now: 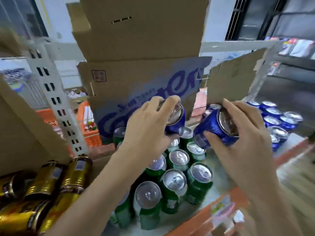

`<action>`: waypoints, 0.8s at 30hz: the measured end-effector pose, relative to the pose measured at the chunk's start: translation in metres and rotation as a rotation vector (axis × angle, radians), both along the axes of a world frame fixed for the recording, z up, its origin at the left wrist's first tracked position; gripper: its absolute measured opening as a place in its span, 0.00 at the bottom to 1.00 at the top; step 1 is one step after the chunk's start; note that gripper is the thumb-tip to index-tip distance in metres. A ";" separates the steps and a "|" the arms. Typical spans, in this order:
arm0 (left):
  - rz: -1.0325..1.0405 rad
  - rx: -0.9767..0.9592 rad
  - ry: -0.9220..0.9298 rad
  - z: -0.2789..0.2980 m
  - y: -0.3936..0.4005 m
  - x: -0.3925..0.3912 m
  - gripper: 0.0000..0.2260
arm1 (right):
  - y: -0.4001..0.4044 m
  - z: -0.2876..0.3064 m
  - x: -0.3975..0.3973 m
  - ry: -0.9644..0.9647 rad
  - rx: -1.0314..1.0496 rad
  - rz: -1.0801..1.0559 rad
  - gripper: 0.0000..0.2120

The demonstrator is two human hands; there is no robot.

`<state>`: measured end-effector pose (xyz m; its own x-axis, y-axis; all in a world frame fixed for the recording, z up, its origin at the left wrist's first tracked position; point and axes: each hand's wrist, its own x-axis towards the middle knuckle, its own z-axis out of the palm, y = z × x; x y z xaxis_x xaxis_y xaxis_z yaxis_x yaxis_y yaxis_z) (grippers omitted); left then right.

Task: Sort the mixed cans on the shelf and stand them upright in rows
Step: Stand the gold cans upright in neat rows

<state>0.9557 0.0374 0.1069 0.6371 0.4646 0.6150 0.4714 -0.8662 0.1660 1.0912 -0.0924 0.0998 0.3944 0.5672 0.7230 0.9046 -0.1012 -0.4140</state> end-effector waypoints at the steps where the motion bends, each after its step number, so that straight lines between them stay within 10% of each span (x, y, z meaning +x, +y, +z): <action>1: -0.025 0.007 0.025 0.001 -0.002 0.018 0.35 | -0.008 -0.002 0.016 0.007 -0.021 -0.016 0.31; 24: 0.202 -0.078 0.786 -0.081 0.082 0.251 0.32 | 0.047 -0.076 0.183 0.049 -0.435 0.371 0.29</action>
<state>1.2064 0.1190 0.0255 0.7685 0.6397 -0.0159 0.6211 -0.7516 -0.2220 1.2738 -0.0453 0.0238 0.1395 0.9152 0.3781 0.8929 0.0487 -0.4475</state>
